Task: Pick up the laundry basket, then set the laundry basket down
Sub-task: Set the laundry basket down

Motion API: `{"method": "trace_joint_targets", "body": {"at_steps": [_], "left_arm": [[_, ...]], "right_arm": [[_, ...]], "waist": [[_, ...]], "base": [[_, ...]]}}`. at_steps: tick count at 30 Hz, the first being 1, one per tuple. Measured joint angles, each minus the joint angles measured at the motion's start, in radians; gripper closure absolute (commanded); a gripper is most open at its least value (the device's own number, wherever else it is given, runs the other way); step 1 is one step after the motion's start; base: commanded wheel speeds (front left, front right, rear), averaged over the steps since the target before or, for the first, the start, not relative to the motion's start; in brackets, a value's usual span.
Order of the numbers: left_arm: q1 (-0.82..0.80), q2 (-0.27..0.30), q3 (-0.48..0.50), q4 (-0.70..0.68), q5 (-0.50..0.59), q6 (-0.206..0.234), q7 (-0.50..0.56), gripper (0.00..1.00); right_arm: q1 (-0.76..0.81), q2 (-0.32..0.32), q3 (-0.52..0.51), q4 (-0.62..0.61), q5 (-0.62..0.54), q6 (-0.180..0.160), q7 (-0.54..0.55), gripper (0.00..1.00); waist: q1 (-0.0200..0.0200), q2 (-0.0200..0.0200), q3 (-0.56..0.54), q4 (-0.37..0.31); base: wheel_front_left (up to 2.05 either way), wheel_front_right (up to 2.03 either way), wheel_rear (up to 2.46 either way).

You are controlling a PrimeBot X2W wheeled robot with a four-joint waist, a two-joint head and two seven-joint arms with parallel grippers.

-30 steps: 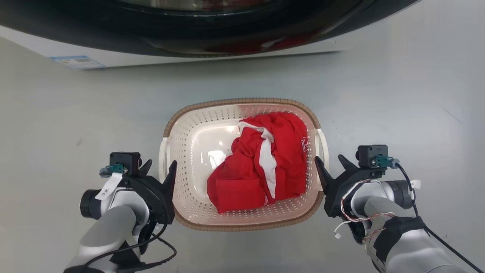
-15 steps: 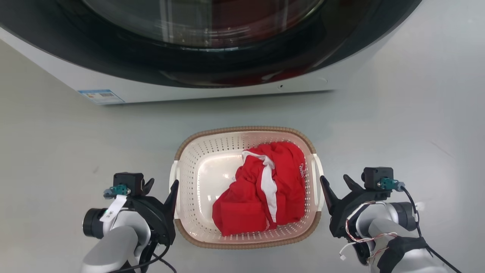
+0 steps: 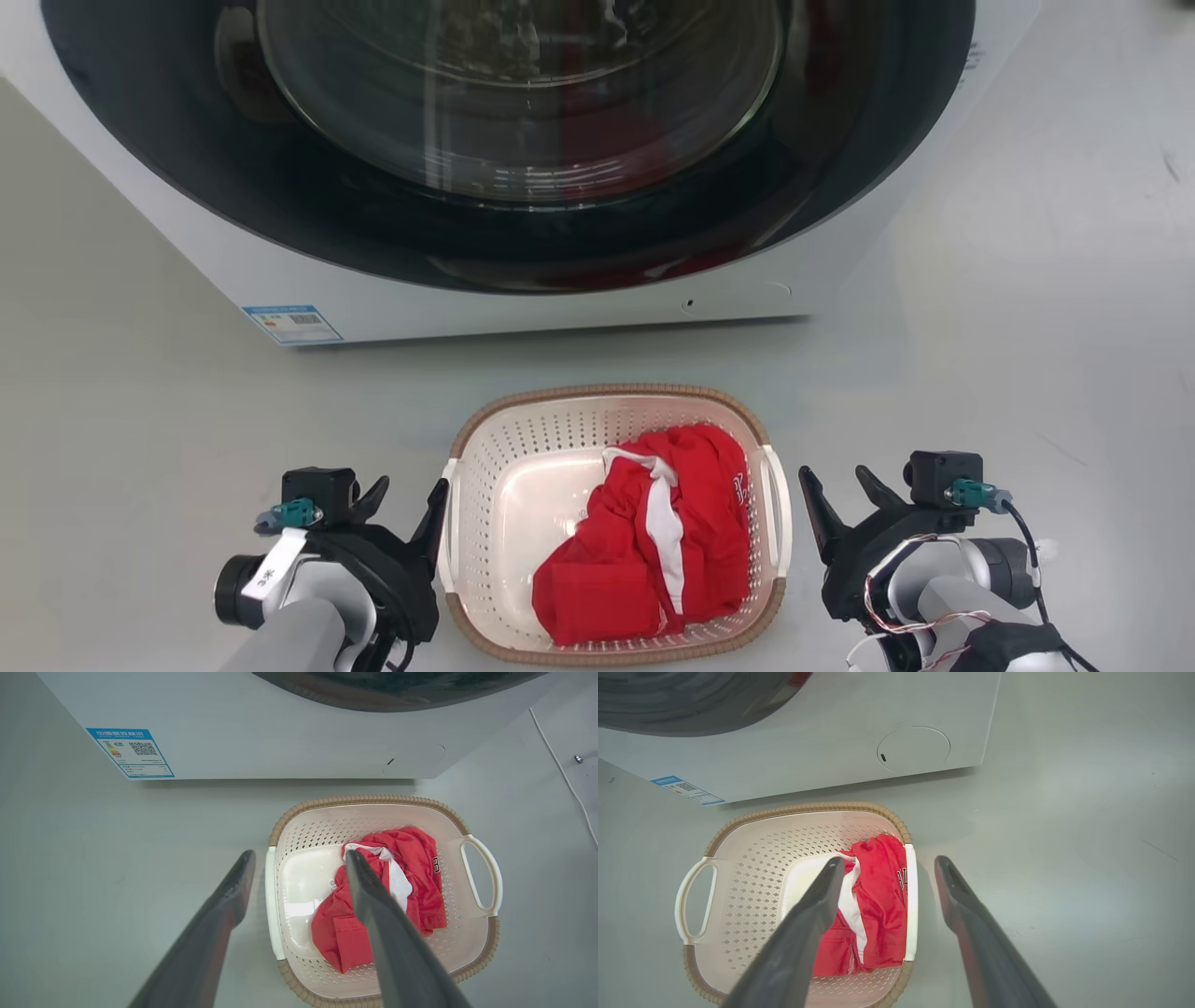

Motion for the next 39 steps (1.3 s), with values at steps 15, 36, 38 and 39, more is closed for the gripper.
{"method": "trace_joint_targets", "body": {"at_steps": [15,36,38,39], "left_arm": [[0.095,0.068,0.101,-0.243,0.063,0.074,0.000,0.00],[0.444,0.190,0.249,-0.900,0.279,0.241,0.000,0.00],[0.474,0.195,0.270,-0.953,0.303,0.246,0.000,0.00],[0.487,0.197,0.280,-0.977,0.311,0.248,0.000,0.00]], "right_arm": [[0.085,-0.065,-0.080,-0.248,-0.057,-0.076,-0.001,0.00],[0.386,-0.185,-0.206,-0.838,-0.283,-0.198,-0.001,0.00],[0.414,-0.192,-0.225,-0.878,-0.292,-0.198,-0.001,0.00],[0.427,-0.194,-0.235,-0.897,-0.301,-0.198,-0.001,0.00]], "waist": [[0.0000,0.0001,-0.131,0.006],[-0.0001,0.0000,-0.272,-0.003],[0.0000,0.0000,-0.274,-0.005],[0.0000,0.0000,-0.274,-0.005]], "base": [[0.00,0.00,0.00],[0.00,0.00,0.00],[0.00,0.00,0.00],[0.00,0.00,0.00]]}}
